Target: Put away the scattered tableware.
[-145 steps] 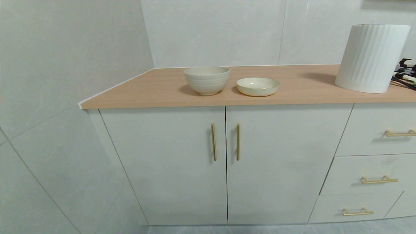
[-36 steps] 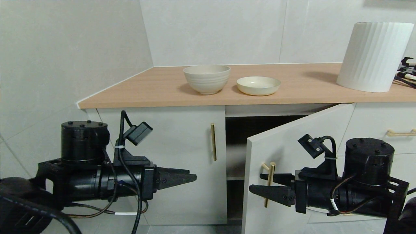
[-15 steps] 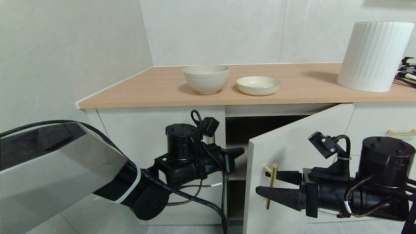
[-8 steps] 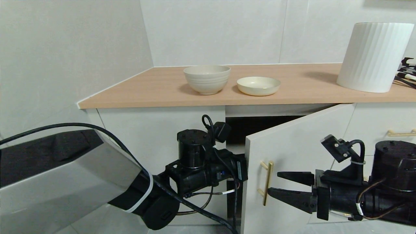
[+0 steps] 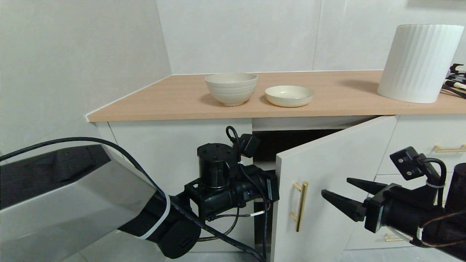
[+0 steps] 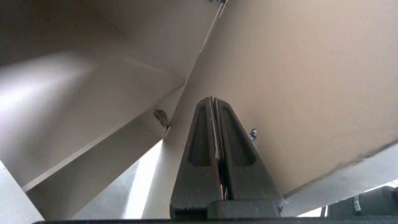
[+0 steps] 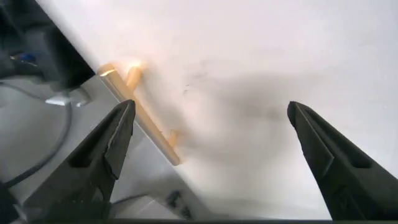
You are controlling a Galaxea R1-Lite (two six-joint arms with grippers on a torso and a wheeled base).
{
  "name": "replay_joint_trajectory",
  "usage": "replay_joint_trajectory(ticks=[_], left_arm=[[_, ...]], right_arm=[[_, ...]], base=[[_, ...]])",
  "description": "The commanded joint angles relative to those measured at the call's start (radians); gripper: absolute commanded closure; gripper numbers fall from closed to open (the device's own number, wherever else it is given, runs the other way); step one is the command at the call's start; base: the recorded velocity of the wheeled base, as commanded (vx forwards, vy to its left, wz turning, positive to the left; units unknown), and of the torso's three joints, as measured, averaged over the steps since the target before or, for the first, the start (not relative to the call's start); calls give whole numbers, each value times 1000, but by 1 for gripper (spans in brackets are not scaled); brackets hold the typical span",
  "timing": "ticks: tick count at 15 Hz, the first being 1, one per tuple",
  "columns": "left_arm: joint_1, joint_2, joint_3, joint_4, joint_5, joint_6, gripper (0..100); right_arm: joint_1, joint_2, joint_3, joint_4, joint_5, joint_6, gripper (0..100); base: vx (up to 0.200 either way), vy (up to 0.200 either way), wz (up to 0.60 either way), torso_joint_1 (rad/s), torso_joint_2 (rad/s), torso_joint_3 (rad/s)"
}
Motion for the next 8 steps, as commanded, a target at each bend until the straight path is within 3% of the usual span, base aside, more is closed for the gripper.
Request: replay_joint_trajectory(ticks=[1,3,4,6,8], left_arm=[[-1,-13,6,0,0,0,100],[-3,-15,15,0,0,0,100],[-8,-15,18,0,0,0,100],[-20,-15,29,0,-2,1,100],[-29,-10,34,0,-2,1,100]], right_arm=[[35,-250,-64,304,-18,-13,0],[86,-423,-197,730,18,-4,0],[87,-446,-231,815,59,10,0],[87,-441,-231,818,123,48,0],[87,-435,-233,815,123,52,0]], base=[[0,0,0,0,0,0],[0,0,0,0,0,0],[0,0,0,0,0,0],[0,0,0,0,0,0],[0,0,0,0,0,0]])
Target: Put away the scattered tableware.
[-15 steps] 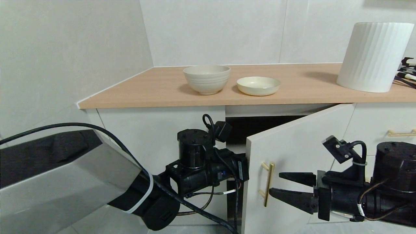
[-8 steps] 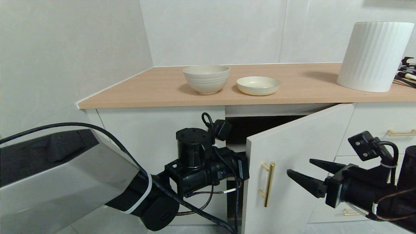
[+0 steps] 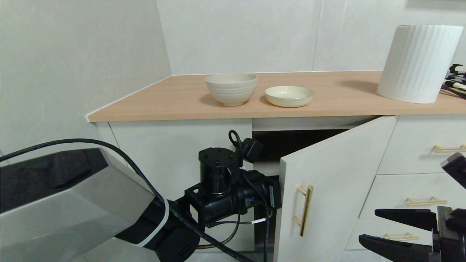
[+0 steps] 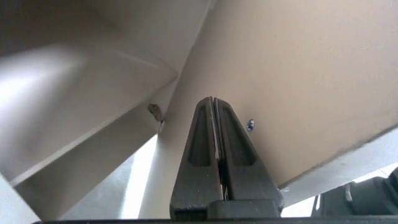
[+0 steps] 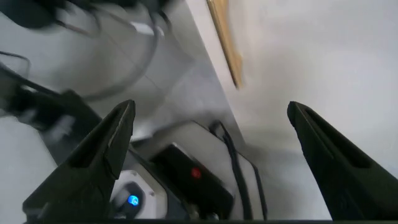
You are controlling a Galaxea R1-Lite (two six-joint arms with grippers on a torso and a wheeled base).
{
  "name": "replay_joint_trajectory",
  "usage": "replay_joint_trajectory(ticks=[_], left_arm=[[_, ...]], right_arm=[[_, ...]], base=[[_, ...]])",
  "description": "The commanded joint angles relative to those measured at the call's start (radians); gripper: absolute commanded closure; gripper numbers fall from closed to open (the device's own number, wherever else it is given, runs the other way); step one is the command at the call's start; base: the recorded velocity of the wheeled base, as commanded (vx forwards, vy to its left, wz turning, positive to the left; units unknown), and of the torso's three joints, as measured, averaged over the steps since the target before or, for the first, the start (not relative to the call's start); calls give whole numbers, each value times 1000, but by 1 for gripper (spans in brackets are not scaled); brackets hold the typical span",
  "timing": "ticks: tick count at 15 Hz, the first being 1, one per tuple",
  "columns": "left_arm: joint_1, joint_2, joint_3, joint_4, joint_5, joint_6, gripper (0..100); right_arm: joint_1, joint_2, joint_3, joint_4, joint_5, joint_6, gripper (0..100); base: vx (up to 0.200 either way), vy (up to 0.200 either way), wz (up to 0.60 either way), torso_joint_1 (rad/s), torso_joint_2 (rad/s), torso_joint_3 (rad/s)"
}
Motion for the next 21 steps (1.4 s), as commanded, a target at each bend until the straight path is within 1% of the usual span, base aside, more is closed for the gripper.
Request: replay_joint_trajectory(ticks=[1,3,9,12,17,19,20,21], left_arm=[[-6,3,2,0,1,-1,100],[-12,13,-1,0,-3,-1,100],[-20,10,-32,11,-15,-1,100],[-20,71,-145,86,-9,-1,100],[-27,80,-190,134,-9,-1,100],[-27,85,-234,173,-9,-1,100],[-27,92,-256,178,-9,-1,100],[-27,106,-280,180,-7,-1,100]], right_arm=[[4,-30,-8,-3,1,1,0],[4,-33,-6,-2,1,-1,0],[6,-36,-1,0,3,-4,0],[6,-43,0,0,3,-6,0],[6,-51,3,0,4,-7,0],[6,-51,3,0,6,-7,0],[6,-51,3,0,6,-7,0],[6,-51,3,0,6,-7,0]], base=[[0,0,0,0,0,0],[0,0,0,0,0,0],[-200,0,0,3,3,4],[0,0,0,0,0,0],[0,0,0,0,0,0],[-200,0,0,7,0,9],[-200,0,0,2,2,-2],[0,0,0,0,0,0]])
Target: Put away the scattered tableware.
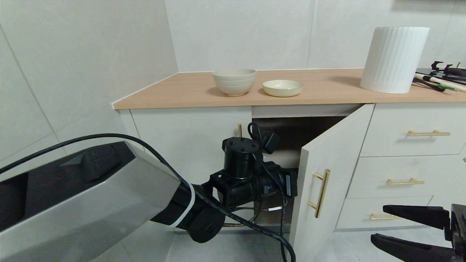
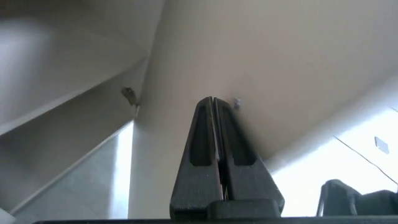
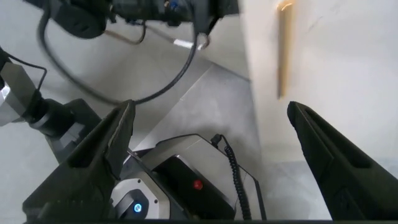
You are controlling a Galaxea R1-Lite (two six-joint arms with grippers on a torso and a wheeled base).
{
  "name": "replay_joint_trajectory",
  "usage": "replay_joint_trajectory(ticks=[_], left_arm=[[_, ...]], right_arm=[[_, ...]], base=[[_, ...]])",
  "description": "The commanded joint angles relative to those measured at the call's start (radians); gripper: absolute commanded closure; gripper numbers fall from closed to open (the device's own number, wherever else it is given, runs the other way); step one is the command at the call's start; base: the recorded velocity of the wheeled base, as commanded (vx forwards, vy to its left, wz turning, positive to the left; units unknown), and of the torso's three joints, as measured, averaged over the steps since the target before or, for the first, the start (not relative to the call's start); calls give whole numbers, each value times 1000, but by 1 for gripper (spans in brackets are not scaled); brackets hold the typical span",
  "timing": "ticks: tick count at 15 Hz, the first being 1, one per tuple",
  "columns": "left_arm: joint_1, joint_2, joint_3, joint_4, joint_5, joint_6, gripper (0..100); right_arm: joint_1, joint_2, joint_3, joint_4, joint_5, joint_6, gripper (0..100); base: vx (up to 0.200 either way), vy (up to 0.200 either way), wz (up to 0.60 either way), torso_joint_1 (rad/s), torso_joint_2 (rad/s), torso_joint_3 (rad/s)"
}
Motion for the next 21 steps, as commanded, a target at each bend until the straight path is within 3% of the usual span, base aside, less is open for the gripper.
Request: replay_joint_trajectory(ticks=[1,6,10,12,13,15,16,18,20,21], left_arm=[[-1,28,-44,-1,-1,0,100],[-9,51,-91,25,16,0,100],[-58,69,-122,60,96,1,100],[-115,45,-107,52,94,0,100],[-150,-26,-35,59,62,-27,100],[-158,-126,107,6,-162,-122,100],[-121,-124,139,-53,-185,-131,100],[-72,-80,148,-153,-157,-132,100],[-40,-64,139,-138,-142,-132,100],[-15,-38,99,-81,-142,-132,100]], right_arm=[[2,3,0,0,0,0,0],[2,-10,0,0,2,0,0],[6,-19,0,0,2,0,0],[8,-42,0,0,26,0,0],[8,-75,7,1,83,1,0],[-2,-140,18,3,238,3,0],[-12,-151,18,6,266,3,0],[-15,-146,20,6,269,3,0],[-15,-145,20,6,269,3,0],[-15,-145,21,6,269,3,0]], base=[[0,0,0,0,0,0],[0,0,0,0,0,0],[0,0,0,0,0,0],[0,0,0,0,0,0],[0,0,0,0,0,0],[0,0,0,0,0,0],[0,0,0,0,0,0],[0,0,0,0,0,0],[0,0,0,0,0,0],[0,0,0,0,0,0]])
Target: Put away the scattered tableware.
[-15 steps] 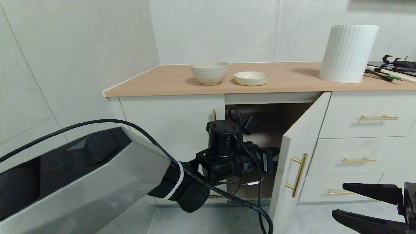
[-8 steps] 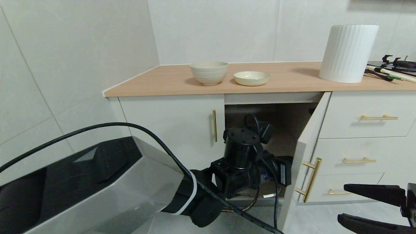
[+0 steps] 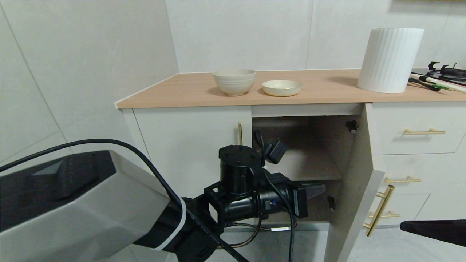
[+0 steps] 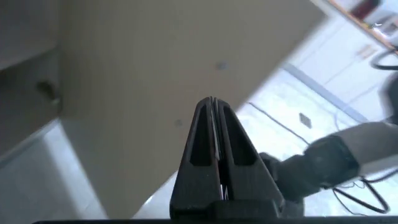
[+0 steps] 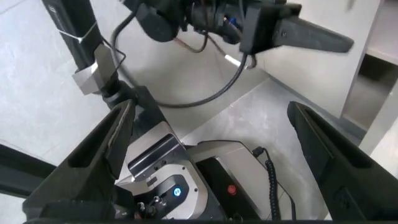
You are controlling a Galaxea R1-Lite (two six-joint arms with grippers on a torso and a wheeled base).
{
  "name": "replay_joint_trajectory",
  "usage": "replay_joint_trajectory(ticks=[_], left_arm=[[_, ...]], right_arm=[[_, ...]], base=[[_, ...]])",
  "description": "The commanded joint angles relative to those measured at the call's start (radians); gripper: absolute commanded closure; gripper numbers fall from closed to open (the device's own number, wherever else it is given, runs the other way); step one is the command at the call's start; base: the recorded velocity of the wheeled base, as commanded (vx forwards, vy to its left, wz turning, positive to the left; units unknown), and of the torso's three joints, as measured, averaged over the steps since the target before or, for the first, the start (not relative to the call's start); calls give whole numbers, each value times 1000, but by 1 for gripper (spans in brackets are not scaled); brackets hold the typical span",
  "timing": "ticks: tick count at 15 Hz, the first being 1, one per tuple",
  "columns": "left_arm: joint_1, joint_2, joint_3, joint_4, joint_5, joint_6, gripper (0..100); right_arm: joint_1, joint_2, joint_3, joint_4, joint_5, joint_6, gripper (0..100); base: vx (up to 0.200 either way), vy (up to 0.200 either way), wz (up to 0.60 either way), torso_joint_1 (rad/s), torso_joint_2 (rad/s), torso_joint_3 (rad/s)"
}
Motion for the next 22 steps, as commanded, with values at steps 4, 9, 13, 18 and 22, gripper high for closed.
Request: replay_joint_trajectory(ticks=[4,9,13,18,22], left_arm=[[-25,110,-301,349,137,39,100],[-171,119,-376,372,131,50,100],[-274,-2,-270,333,-13,-56,100],[-148,-43,-166,281,97,-57,100],[96,-249,133,264,257,101,100]], right_arm=[[0,-3,6,-2,0,-1,0],[0,-13,6,-5,0,-1,0],[0,-19,10,-6,3,-1,0],[-2,-5,7,-6,0,-1,0],[-3,176,-62,-32,-129,0,0]], base=[[0,0,0,0,0,0],[0,0,0,0,0,0],[0,0,0,0,0,0],[0,0,0,0,0,0],[0,0,0,0,0,0]])
